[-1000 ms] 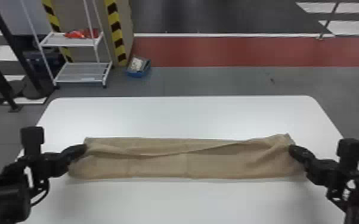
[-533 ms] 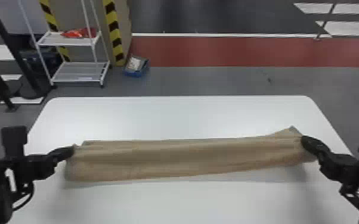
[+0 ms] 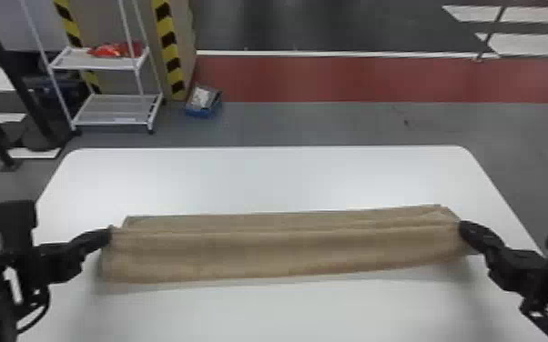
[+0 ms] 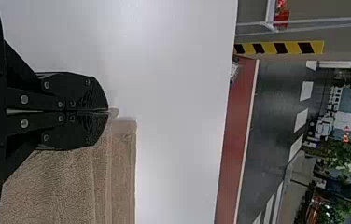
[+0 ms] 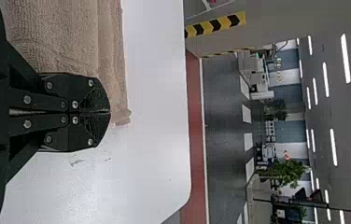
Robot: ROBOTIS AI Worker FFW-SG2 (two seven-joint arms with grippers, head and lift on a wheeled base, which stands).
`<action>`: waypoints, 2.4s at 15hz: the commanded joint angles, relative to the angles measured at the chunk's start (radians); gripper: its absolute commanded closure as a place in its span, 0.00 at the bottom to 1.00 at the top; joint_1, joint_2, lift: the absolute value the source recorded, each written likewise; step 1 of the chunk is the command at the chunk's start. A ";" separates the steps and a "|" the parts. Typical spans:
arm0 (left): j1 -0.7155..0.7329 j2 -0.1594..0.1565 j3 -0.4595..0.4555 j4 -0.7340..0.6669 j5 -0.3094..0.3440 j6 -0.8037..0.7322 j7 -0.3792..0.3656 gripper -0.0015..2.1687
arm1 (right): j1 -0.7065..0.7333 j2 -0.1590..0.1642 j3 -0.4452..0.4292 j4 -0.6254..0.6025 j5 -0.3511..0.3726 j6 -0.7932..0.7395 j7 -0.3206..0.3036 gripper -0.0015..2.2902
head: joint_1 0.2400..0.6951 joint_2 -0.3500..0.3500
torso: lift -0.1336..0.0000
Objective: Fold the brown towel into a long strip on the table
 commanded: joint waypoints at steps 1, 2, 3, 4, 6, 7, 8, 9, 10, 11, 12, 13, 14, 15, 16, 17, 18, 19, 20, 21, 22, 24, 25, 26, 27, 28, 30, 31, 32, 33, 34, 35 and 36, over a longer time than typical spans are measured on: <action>0.000 -0.008 -0.008 0.000 0.004 -0.026 0.002 0.66 | 0.001 0.002 0.006 0.000 -0.006 -0.011 -0.001 0.72 | 1.00 0.46 | 0.58; 0.000 -0.014 -0.007 -0.002 0.006 -0.057 0.003 0.66 | -0.004 0.002 0.004 0.001 -0.006 -0.011 -0.004 0.72 | 1.00 0.46 | 0.58; 0.000 -0.014 -0.005 -0.002 0.006 -0.063 0.005 0.66 | -0.004 0.002 0.004 0.001 -0.003 -0.014 -0.011 0.72 | 1.00 0.46 | 0.58; -0.002 -0.016 -0.005 -0.002 0.009 -0.069 0.008 0.66 | -0.004 0.002 0.003 0.004 -0.005 -0.017 -0.018 0.72 | 1.00 0.46 | 0.58; -0.003 -0.021 0.004 -0.002 0.023 -0.100 0.008 0.66 | -0.007 0.006 -0.002 0.011 -0.008 -0.032 -0.034 0.72 | 1.00 0.45 | 0.58; -0.003 -0.019 0.010 0.000 0.030 -0.109 0.008 0.66 | -0.010 0.008 -0.003 0.015 -0.013 -0.045 -0.038 0.72 | 1.00 0.45 | 0.58; -0.005 -0.019 0.012 -0.002 0.030 -0.109 0.009 0.66 | -0.012 0.008 -0.003 0.021 -0.014 -0.066 -0.043 0.72 | 1.00 0.44 | 0.58; -0.003 -0.019 0.013 -0.002 0.030 -0.109 0.008 0.66 | -0.015 0.008 -0.002 0.029 -0.017 -0.097 -0.052 0.72 | 1.00 0.45 | 0.58; -0.003 -0.019 0.016 -0.002 0.030 -0.109 0.009 0.66 | -0.018 0.008 -0.002 0.037 -0.022 -0.109 -0.060 0.72 | 1.00 0.45 | 0.58; -0.005 -0.019 0.022 0.000 0.030 -0.118 0.008 0.66 | -0.022 0.009 -0.002 0.041 -0.022 -0.115 -0.064 0.72 | 1.00 0.45 | 0.58; -0.005 -0.019 0.022 0.008 0.043 -0.143 0.008 0.66 | -0.024 0.013 -0.002 0.047 -0.028 -0.146 -0.067 0.72 | 1.00 0.45 | 0.58; -0.012 -0.019 0.012 0.023 0.036 -0.149 0.009 0.66 | -0.033 0.011 0.003 0.060 -0.020 -0.140 -0.075 0.72 | 1.00 0.45 | 0.58; -0.029 -0.019 -0.011 0.051 0.015 -0.149 0.022 0.66 | -0.047 0.011 0.007 0.080 -0.005 -0.134 -0.075 0.72 | 1.00 0.45 | 0.58; -0.040 -0.019 -0.025 0.077 0.009 -0.155 0.037 0.66 | -0.053 0.011 0.018 0.098 -0.002 -0.137 -0.075 0.72 | 1.00 0.45 | 0.58; -0.049 -0.018 -0.034 0.100 0.006 -0.164 0.039 0.66 | -0.056 0.011 0.018 0.107 -0.003 -0.137 -0.075 0.72 | 1.00 0.45 | 0.58; -0.058 -0.018 -0.044 0.113 -0.005 -0.161 0.040 0.66 | -0.059 0.011 0.018 0.110 -0.003 -0.137 -0.075 0.72 | 1.00 0.45 | 0.58; -0.060 -0.019 -0.045 0.121 -0.011 -0.164 0.051 0.66 | -0.059 0.011 0.018 0.116 -0.002 -0.143 -0.076 0.72 | 1.00 0.45 | 0.58; -0.061 -0.019 -0.047 0.123 -0.011 -0.164 0.052 0.66 | -0.059 0.009 0.017 0.119 -0.003 -0.146 -0.078 0.72 | 1.00 0.44 | 0.58; -0.061 -0.018 -0.047 0.123 -0.011 -0.164 0.052 0.66 | -0.061 0.008 0.015 0.119 -0.003 -0.149 -0.078 0.72 | 1.00 0.44 | 0.58; -0.061 -0.016 -0.045 0.123 -0.013 -0.164 0.054 0.66 | -0.061 0.008 0.012 0.119 -0.008 -0.161 -0.080 0.72 | 1.00 0.44 | 0.58; -0.061 -0.016 -0.047 0.123 -0.014 -0.161 0.054 0.66 | -0.061 0.006 0.012 0.119 -0.008 -0.158 -0.080 0.72 | 1.00 0.44 | 0.58; -0.060 -0.019 -0.050 0.126 -0.020 -0.161 0.057 0.63 | -0.067 0.006 0.020 0.121 0.001 -0.130 -0.092 0.72 | 1.00 0.44 | 0.58; -0.058 -0.019 -0.056 0.127 -0.022 -0.161 0.057 0.47 | -0.070 0.006 0.021 0.126 0.004 -0.112 -0.106 0.69 | 1.00 0.44 | 0.58; -0.057 -0.018 -0.059 0.129 -0.033 -0.161 0.057 0.26 | -0.070 0.009 0.023 0.126 0.012 -0.112 -0.119 0.53 | 1.00 0.44 | 0.58; -0.055 -0.019 -0.059 0.123 -0.037 -0.155 0.056 0.10 | -0.065 0.011 0.029 0.124 0.015 -0.118 -0.119 0.49 | 1.00 0.43 | 0.58; -0.054 -0.019 -0.054 0.113 -0.037 -0.146 0.056 0.02 | -0.059 0.011 0.030 0.112 0.015 -0.118 -0.127 0.38 | 1.00 0.43 | 0.58; -0.044 -0.021 -0.045 0.078 -0.034 -0.134 0.056 0.02 | -0.047 0.013 0.030 0.078 0.012 -0.121 -0.144 0.00 | 1.00 0.43 | 0.58; -0.034 -0.021 -0.033 0.055 -0.028 -0.118 0.056 0.02 | -0.038 0.014 0.026 0.057 0.000 -0.127 -0.149 0.00 | 1.00 0.43 | 0.58; -0.017 -0.021 -0.011 0.014 -0.019 -0.094 0.052 0.02 | -0.018 0.014 0.030 0.017 -0.008 -0.130 -0.175 0.01 | 1.00 0.43 | 0.58; 0.020 -0.022 0.012 -0.051 0.010 -0.060 0.051 0.02 | 0.019 0.016 0.040 -0.040 -0.008 -0.152 -0.199 0.03 | 1.00 0.43 | 0.58; 0.064 -0.022 0.032 -0.111 0.052 -0.032 0.049 0.02 | 0.056 0.022 0.040 -0.095 -0.013 -0.158 -0.207 0.03 | 1.00 0.43 | 0.58; 0.106 -0.028 0.056 -0.166 0.101 0.001 0.045 0.02 | 0.088 0.028 0.038 -0.146 -0.029 -0.155 -0.207 0.03 | 1.00 0.44 | 0.58; 0.132 -0.033 0.070 -0.184 0.139 0.026 0.045 0.02 | 0.105 0.026 0.040 -0.169 -0.046 -0.155 -0.193 0.03 | 1.00 0.44 | 0.58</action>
